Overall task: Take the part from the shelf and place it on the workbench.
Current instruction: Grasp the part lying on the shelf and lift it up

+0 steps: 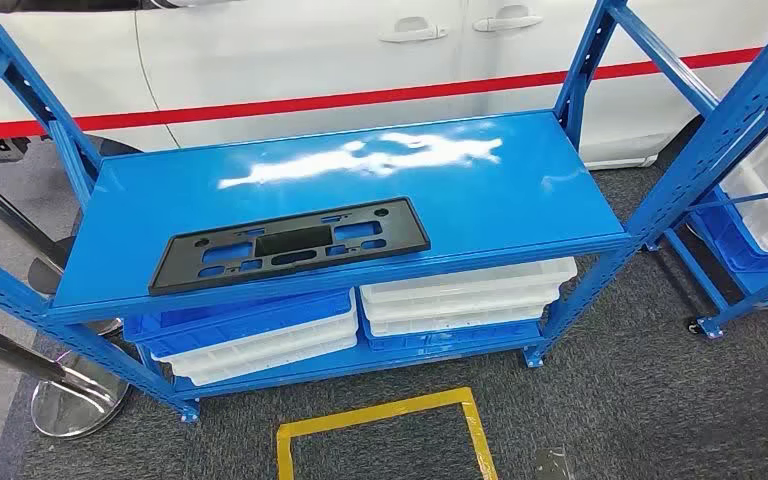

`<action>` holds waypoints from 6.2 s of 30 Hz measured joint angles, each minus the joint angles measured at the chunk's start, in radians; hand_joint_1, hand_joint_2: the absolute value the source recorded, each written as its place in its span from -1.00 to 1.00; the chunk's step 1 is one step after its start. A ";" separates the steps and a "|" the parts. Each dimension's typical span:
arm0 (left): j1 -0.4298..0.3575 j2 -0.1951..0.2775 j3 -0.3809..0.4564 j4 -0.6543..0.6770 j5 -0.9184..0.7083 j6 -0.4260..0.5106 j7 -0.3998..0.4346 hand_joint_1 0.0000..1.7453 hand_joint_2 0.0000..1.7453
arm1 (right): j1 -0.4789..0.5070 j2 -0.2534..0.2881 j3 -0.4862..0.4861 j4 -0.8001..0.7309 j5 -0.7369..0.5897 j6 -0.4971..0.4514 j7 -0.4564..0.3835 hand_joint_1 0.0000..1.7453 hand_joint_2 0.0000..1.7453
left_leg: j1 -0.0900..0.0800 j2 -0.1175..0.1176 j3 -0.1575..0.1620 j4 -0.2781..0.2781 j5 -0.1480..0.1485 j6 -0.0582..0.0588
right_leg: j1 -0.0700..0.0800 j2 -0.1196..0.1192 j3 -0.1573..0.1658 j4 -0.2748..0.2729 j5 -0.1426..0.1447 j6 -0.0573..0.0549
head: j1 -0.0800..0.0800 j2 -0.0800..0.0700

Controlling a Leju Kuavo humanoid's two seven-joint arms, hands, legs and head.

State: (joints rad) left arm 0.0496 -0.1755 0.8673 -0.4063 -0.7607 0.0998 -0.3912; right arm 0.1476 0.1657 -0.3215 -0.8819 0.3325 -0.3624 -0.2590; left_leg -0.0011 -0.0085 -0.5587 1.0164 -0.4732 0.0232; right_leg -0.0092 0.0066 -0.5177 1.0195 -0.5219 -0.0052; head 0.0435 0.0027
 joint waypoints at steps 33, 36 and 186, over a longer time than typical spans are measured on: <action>0.039 -0.061 0.443 -0.263 -0.438 -0.241 -0.151 -1.00 -1.00 | 0.036 -0.218 0.465 -0.764 0.194 -0.096 -0.043 -1.00 1.00 | 0.011 0.003 -0.003 0.038 -0.017 -0.012 | -0.014 -0.009 -0.020 0.004 0.018 0.006 | 0.000 0.000; 0.048 -0.034 0.472 -0.282 -0.477 -0.274 -0.170 -1.00 -1.00 | 0.021 -0.251 0.506 -0.795 0.264 -0.122 -0.031 -1.00 1.00 | 0.006 0.001 0.010 0.000 -0.013 -0.001 | -0.012 -0.007 -0.022 0.000 0.021 0.024 | 0.000 0.000; 0.010 -0.030 -0.116 -0.292 -0.107 -0.154 0.038 -1.00 -1.00 | -0.537 -0.114 1.118 -0.365 0.546 -0.042 0.287 -1.00 1.00 | 0.016 0.003 -0.057 0.046 0.029 -0.022 | 0.012 -0.004 -0.016 -0.010 0.026 -0.021 | 0.000 0.000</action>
State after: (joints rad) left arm 0.0593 -0.2058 0.7517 -0.6983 -0.8675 -0.0538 -0.3530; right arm -0.3898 0.0515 0.7965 -1.2466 0.8788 -0.4043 0.0284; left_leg 0.0147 -0.0053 -0.6155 1.0627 -0.4438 0.0012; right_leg 0.0030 0.0021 -0.5337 1.0099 -0.4961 -0.0260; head 0.0435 0.0027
